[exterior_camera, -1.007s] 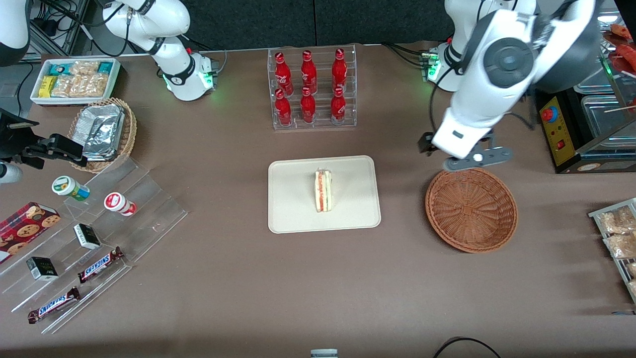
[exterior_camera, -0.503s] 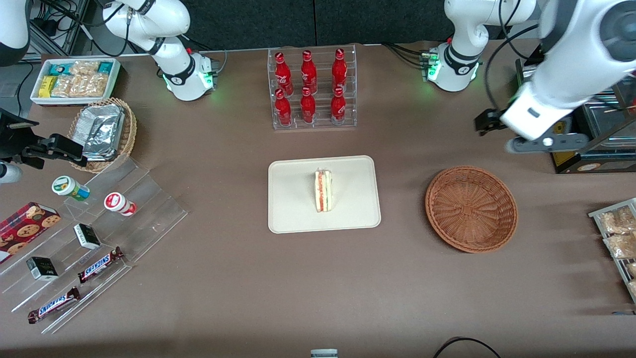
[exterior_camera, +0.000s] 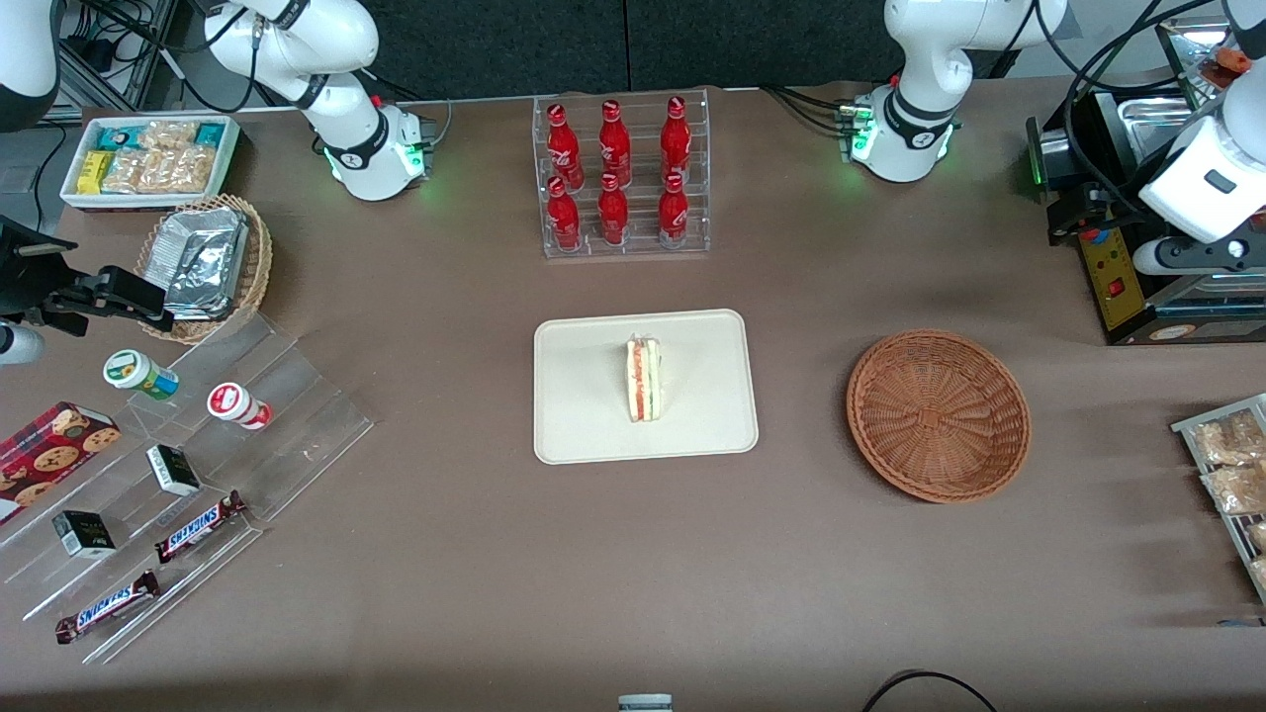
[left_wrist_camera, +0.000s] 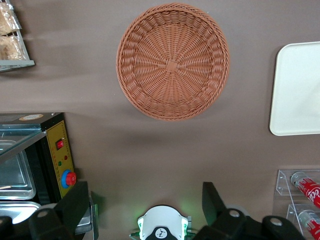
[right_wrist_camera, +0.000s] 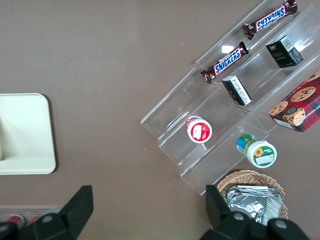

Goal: Place sandwich from basket to tray

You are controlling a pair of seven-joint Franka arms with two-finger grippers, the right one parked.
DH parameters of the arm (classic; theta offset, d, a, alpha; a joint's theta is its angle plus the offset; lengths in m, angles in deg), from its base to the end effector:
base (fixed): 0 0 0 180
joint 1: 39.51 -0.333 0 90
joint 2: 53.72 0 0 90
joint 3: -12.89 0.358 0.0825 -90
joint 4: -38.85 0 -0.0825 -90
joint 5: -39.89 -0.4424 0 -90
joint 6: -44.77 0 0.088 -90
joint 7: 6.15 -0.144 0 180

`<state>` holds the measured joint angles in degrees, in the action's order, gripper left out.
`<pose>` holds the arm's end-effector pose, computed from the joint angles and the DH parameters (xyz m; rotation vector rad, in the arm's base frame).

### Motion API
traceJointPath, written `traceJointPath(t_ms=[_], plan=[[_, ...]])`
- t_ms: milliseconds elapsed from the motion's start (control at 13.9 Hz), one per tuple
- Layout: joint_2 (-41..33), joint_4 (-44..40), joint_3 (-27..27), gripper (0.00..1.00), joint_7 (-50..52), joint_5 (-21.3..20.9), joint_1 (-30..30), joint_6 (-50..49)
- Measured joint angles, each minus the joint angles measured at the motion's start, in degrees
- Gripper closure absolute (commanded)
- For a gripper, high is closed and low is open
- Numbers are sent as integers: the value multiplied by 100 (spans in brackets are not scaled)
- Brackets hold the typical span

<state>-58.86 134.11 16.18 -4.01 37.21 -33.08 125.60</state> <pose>0.5560 -0.0218 0.6223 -3.0827 0.0222 0.2475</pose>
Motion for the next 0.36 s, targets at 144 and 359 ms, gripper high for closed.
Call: traceJointPath(t_ms=[144,359], plan=[[1,-24,-167,0,-75,0,-289,0],[4,-47,-309,0,-279,1,-452,2]])
